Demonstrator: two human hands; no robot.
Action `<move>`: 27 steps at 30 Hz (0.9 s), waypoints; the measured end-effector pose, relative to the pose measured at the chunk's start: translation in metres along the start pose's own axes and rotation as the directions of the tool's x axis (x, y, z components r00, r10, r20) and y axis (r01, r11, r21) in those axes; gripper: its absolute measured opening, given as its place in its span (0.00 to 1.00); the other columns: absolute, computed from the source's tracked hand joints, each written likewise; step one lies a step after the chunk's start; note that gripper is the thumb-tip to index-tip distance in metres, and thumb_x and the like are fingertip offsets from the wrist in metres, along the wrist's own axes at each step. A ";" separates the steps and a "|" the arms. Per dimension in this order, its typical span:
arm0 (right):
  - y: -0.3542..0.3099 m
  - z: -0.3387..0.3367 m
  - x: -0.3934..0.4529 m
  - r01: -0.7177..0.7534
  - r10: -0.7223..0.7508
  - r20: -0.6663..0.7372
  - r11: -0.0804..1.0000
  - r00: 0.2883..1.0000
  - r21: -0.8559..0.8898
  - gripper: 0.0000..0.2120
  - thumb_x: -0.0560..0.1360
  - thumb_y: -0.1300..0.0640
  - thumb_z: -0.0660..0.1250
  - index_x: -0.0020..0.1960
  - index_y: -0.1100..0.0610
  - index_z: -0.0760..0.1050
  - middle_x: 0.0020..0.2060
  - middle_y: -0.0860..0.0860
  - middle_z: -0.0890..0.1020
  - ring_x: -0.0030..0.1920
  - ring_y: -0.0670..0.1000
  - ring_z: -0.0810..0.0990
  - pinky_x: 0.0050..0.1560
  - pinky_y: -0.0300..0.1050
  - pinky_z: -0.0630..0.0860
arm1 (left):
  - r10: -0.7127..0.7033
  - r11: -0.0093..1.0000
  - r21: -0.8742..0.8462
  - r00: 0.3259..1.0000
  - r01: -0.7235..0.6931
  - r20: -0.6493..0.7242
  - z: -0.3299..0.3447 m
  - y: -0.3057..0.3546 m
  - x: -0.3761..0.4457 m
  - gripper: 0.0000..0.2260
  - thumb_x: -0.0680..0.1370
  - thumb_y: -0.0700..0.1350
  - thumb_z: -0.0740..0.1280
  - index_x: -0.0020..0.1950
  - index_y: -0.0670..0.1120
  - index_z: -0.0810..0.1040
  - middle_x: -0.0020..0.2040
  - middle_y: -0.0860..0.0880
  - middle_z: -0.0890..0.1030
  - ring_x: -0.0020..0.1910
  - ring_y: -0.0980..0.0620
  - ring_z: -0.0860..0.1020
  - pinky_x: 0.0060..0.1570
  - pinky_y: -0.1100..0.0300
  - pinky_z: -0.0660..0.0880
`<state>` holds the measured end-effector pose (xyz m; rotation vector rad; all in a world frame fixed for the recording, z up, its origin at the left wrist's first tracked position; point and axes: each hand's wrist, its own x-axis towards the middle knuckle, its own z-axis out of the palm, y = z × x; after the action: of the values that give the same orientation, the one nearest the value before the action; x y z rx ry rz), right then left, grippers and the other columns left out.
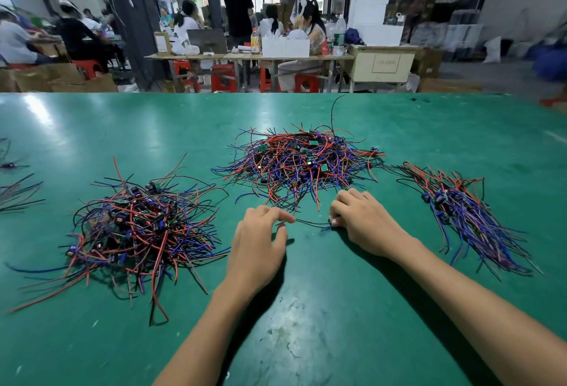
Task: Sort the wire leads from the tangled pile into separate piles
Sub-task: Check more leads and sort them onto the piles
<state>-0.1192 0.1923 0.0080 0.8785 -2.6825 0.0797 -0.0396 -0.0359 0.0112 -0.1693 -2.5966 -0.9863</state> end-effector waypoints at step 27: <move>-0.092 -0.024 -0.020 -0.102 0.766 0.158 -0.122 0.623 0.987 0.05 0.79 0.54 0.70 0.46 0.54 0.80 0.35 0.45 0.85 0.33 0.41 0.77 0.34 0.31 0.73 | -0.278 0.547 -0.794 0.952 0.264 0.125 -0.003 0.031 -0.004 0.05 0.79 0.36 0.69 0.52 0.43 0.83 0.40 0.46 0.86 0.36 0.51 0.85 0.36 0.62 0.81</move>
<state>-0.0438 0.1329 0.0208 -0.1348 -1.8273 2.2477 -0.0277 -0.0144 0.0303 0.0341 -1.9648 -2.2332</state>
